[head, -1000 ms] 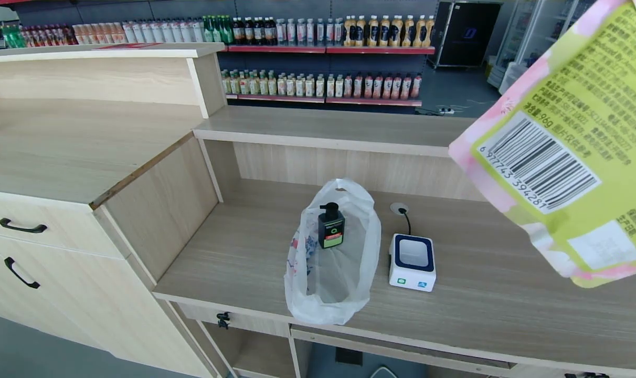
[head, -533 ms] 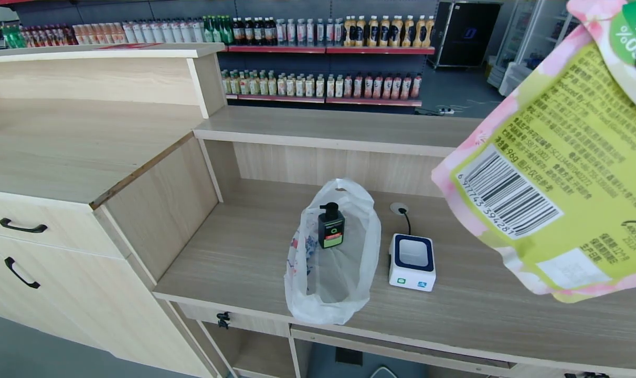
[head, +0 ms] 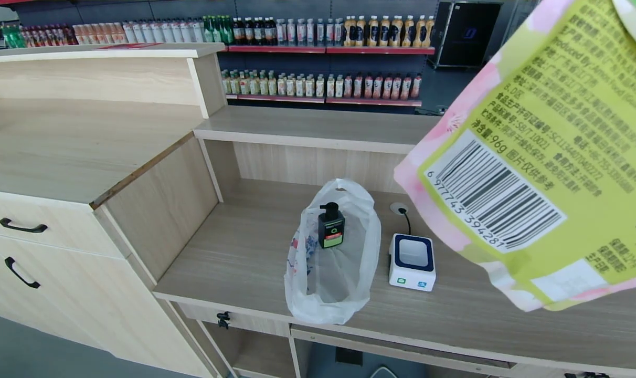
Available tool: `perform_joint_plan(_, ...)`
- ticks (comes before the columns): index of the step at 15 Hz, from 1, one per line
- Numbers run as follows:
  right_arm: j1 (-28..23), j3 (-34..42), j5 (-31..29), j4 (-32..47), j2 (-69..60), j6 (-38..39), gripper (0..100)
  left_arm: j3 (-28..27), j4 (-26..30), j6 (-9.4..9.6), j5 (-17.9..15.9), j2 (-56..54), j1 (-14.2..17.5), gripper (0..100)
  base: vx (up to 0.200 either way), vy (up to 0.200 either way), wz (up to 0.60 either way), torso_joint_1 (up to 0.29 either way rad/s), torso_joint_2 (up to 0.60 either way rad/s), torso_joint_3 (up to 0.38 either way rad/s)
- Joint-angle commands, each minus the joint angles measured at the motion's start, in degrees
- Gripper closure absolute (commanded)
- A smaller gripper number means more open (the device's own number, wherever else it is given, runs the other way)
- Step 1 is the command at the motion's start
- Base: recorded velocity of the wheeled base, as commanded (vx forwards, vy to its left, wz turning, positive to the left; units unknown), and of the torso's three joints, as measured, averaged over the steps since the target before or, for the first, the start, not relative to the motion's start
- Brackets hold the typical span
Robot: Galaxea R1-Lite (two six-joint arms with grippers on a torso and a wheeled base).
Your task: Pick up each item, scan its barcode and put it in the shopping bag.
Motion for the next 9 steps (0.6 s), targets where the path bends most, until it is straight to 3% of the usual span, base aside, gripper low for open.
perform_joint_plan(1,1.38,-1.34,0.02,-0.03,2.51,-0.13,100,0.0,0.0,-0.01,0.02,-0.02,0.02,0,0.0,0.0,0.0,0.0,0.0,0.0)
perform_joint_plan(9,4.54,-3.63,-0.95,0.06,5.41,-1.1,100,0.0,0.0,-0.01,0.02,-0.02,0.02,0,0.0,0.0,0.0,0.0,0.0,0.0)
